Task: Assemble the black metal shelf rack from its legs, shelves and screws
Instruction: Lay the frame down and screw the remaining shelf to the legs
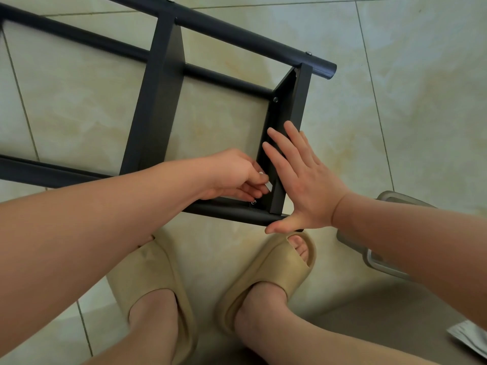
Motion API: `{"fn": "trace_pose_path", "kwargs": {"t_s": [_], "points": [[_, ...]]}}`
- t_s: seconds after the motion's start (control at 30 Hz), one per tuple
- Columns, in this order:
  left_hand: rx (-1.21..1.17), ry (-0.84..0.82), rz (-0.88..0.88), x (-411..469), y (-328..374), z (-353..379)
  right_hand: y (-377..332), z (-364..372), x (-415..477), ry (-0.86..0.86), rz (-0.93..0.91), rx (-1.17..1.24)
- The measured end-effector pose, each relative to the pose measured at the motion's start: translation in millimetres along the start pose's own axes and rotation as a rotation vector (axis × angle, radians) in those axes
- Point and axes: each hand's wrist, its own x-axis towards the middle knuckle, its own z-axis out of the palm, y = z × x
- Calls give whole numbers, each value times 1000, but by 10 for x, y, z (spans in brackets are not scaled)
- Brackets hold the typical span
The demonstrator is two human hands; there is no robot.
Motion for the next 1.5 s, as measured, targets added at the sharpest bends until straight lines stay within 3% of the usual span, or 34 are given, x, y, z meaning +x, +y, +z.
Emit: {"fn": "trace_pose_path", "kwargs": {"t_s": [0.8, 1.03, 1.2, 1.33, 1.5], "points": [[385, -57, 51, -171, -8, -19, 5, 16, -1, 16, -6, 4], [648, -62, 97, -205, 7, -3, 7, 22, 6, 20, -7, 10], [657, -81, 90, -174, -13, -36, 5, 29, 4, 23, -11, 12], [601, -39, 122, -136, -9, -162, 2, 25, 2, 23, -10, 20], [865, 50, 257, -126, 90, -164, 5, 22, 0, 29, -11, 18]]}}
